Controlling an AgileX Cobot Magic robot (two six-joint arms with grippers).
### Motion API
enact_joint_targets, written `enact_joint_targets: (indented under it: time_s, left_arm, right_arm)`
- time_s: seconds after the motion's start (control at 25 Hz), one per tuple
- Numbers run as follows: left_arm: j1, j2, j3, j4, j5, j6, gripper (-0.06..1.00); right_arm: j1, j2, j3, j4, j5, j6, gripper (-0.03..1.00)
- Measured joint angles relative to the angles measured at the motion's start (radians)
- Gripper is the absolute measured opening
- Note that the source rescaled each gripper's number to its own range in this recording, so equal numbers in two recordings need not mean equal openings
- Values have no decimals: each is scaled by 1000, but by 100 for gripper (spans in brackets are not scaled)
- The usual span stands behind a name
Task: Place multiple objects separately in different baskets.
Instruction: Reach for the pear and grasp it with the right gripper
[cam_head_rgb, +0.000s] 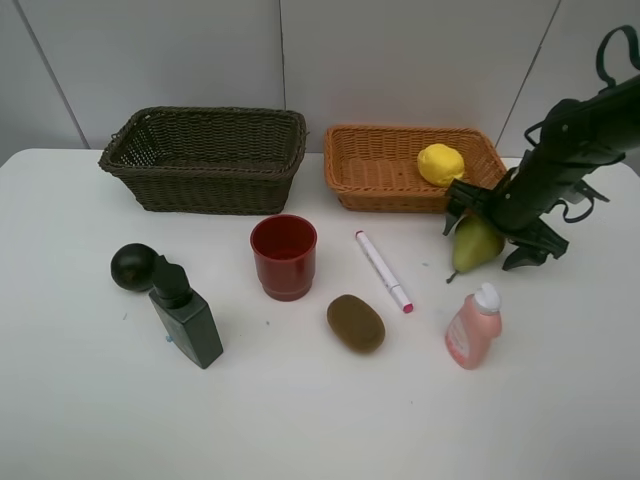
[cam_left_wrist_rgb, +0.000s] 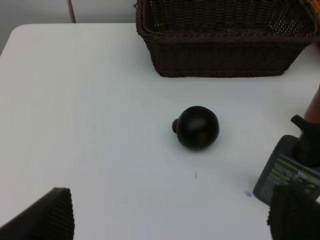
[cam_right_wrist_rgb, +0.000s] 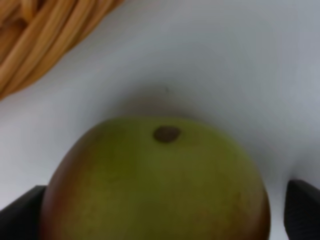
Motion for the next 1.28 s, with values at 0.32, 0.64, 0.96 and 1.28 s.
enact_joint_targets:
  time_s: [0.32, 0.64, 0.96, 1.28]
  left_arm:
    - [0, 0, 0, 0, 0, 0, 100]
    - [0, 0, 0, 0, 0, 0, 100]
    - [0, 0, 0, 0, 0, 0, 100]
    - [0, 0, 0, 0, 0, 0, 100]
  right_arm:
    - [0, 0, 0, 1, -3, 0, 74]
    - [0, 0, 0, 1, -4, -31, 74]
    - [0, 0, 0, 1, -5, -37, 74]
    - [0, -44, -1, 1, 50, -37, 74]
